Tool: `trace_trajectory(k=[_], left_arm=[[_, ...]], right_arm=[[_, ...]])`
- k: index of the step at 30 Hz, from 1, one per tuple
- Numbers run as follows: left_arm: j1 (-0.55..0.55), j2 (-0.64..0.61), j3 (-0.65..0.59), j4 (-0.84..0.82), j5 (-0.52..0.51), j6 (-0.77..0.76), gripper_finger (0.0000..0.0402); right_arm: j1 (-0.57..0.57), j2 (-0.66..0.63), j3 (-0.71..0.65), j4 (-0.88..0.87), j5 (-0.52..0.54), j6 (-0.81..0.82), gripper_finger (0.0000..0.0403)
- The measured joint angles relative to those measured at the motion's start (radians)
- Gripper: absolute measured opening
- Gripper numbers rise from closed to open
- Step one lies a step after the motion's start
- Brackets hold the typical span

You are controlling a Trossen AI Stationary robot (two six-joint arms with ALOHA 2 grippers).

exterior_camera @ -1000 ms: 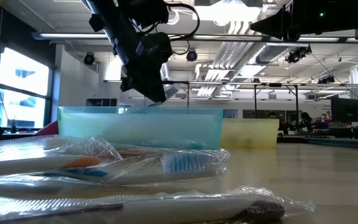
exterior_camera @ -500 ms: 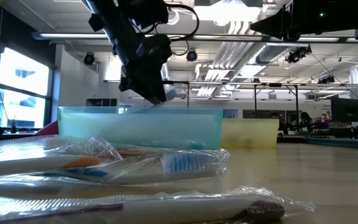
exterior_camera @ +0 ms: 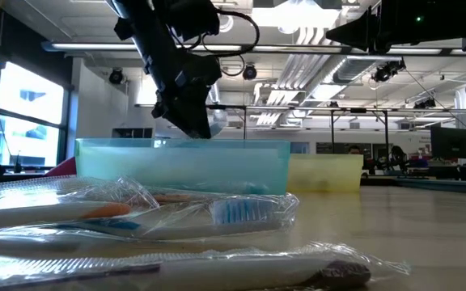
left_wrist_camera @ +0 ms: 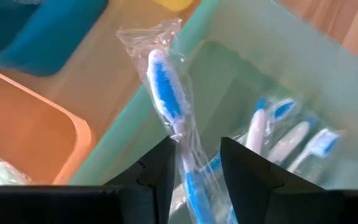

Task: Pick & Place Toothbrushes
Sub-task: Put the blue toothbrush into the green bin, then put the green toothbrush into the orange bin

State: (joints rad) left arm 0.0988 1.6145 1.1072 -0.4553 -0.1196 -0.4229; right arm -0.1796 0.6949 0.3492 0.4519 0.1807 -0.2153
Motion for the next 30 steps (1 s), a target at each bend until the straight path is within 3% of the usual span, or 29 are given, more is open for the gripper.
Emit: trace_trajectory(k=[8,14,30], left_arm=[[-0.059,0.057,-0.001,0.014,-0.041,0.007,0.0125],[-0.089,0.058,0.009,0.007,-0.151,0.017,0.0125],[-0.087,0.058,0.088,-0.124,-0.066,-0.001,0.0125]], right_arm=[[0.000,0.000,0.000,0.000,0.000,0.000,0.0002],[0.000,0.000,0.000,0.000,0.000,0.000,0.0002],[0.000,0.000,0.000,-0.006,0.000,0.000,0.0002]])
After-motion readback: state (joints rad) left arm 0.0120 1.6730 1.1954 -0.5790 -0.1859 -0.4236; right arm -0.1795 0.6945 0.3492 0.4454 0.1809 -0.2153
